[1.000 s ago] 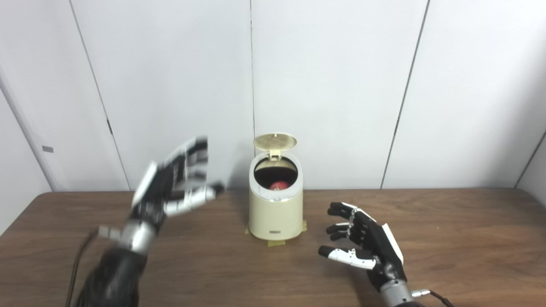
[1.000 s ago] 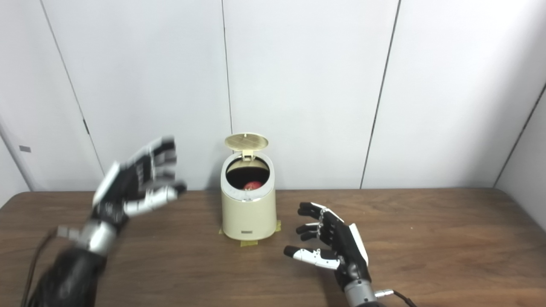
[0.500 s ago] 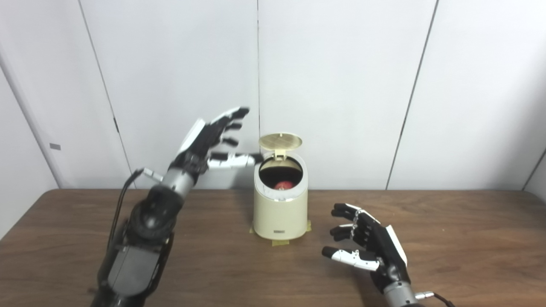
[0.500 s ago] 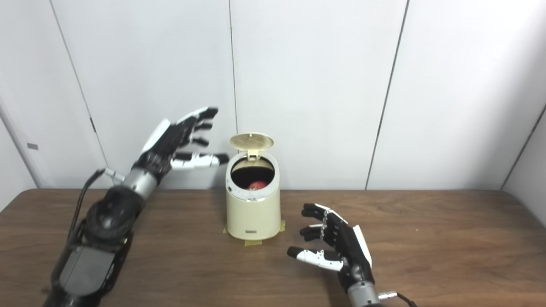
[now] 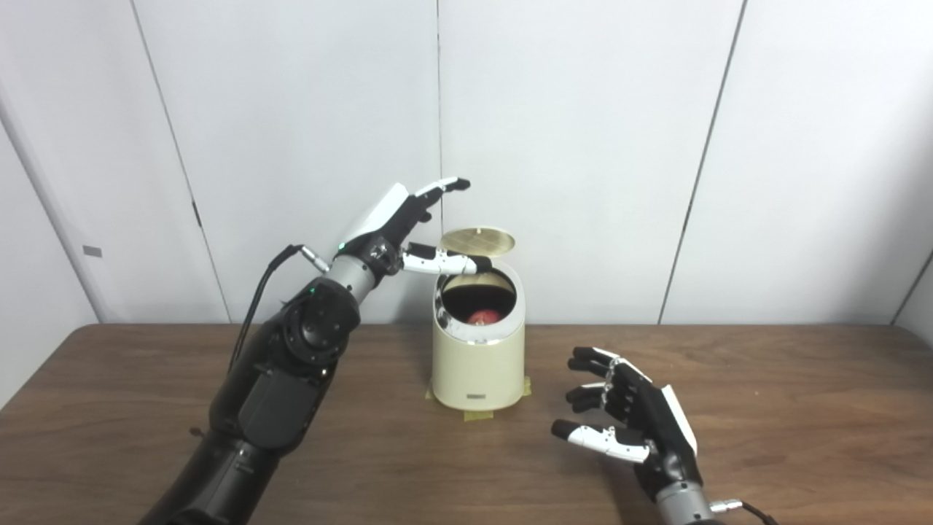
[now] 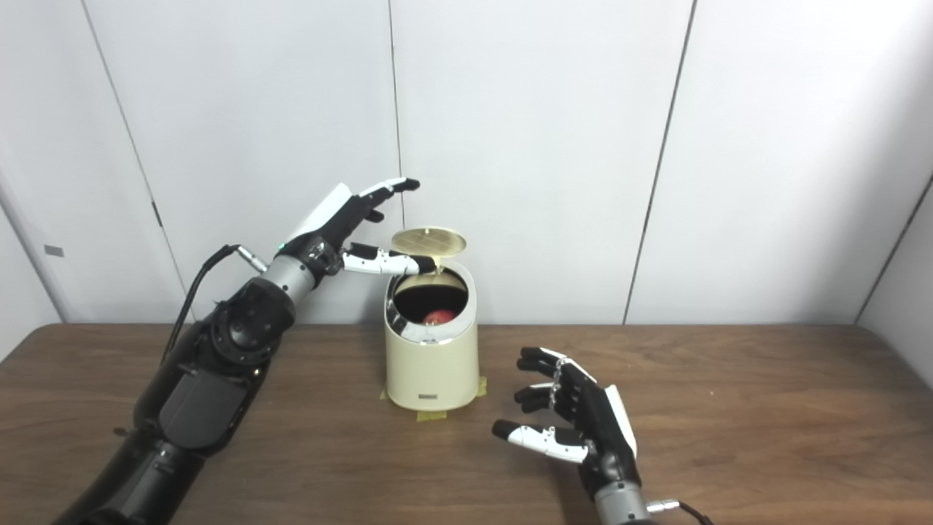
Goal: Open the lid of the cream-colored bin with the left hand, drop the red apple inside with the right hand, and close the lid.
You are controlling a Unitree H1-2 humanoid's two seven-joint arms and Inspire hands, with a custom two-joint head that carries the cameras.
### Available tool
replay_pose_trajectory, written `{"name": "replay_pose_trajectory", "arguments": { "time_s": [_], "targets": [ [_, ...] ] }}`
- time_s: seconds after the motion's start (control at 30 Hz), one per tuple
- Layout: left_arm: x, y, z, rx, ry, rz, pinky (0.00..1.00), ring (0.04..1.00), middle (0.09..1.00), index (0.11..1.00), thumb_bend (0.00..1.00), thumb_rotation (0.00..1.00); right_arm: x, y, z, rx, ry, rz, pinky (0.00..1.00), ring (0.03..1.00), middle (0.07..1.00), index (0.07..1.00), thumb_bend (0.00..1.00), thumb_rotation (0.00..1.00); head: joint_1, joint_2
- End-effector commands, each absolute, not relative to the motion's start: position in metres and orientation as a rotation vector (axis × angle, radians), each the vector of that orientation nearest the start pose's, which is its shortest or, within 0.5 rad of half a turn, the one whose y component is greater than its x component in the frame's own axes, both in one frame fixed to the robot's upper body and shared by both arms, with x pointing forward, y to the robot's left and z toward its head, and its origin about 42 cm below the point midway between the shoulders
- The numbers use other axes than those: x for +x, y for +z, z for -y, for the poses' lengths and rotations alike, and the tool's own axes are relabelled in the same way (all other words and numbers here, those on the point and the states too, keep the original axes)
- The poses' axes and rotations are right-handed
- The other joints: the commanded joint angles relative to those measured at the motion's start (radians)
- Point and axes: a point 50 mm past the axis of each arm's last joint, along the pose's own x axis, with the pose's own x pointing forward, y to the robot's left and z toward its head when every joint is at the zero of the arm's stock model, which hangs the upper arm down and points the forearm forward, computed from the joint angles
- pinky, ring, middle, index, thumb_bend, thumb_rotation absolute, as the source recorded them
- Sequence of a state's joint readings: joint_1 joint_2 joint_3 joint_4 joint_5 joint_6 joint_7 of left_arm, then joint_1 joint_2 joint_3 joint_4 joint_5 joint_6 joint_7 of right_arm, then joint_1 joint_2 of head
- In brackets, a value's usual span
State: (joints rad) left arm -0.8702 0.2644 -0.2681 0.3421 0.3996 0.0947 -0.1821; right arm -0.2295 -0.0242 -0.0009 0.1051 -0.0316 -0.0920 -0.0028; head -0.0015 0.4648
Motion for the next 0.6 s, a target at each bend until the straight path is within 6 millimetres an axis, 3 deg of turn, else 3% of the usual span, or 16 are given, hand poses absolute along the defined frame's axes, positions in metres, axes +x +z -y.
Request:
{"name": "replay_pose_trajectory", "arguments": {
  "time_s": [0.0,0.17,0.37,0.57],
  "targets": [
    [0.505,0.369,-0.151,0.903,-0.322,0.518,0.86,0.97,0.952,0.901,0.93,0.4,0.363,0.168,0.195,-0.049,0.051,0.32,0.52,0.556,0.727,0.724,0.81,0.16,-0.001,0.002],
    [0.505,0.367,-0.146,0.992,-0.342,0.52,0.83,0.932,0.902,0.857,0.96,0.4,0.363,0.168,0.195,-0.027,0.055,0.321,0.52,0.555,0.721,0.723,0.81,0.13,-0.005,0.003],
    [0.5,0.363,-0.144,1.022,-0.372,0.504,0.99,0.981,0.891,0.833,0.98,0.37,0.364,0.168,0.194,-0.03,0.054,0.316,0.54,0.547,0.715,0.718,0.82,0.13,-0.005,0.004],
    [0.495,0.363,-0.147,1.039,-0.398,0.498,1.0,0.987,0.872,0.828,0.99,0.37,0.363,0.167,0.193,-0.037,0.055,0.306,0.53,0.542,0.717,0.719,0.83,0.16,-0.004,0.009]
  ]
}}
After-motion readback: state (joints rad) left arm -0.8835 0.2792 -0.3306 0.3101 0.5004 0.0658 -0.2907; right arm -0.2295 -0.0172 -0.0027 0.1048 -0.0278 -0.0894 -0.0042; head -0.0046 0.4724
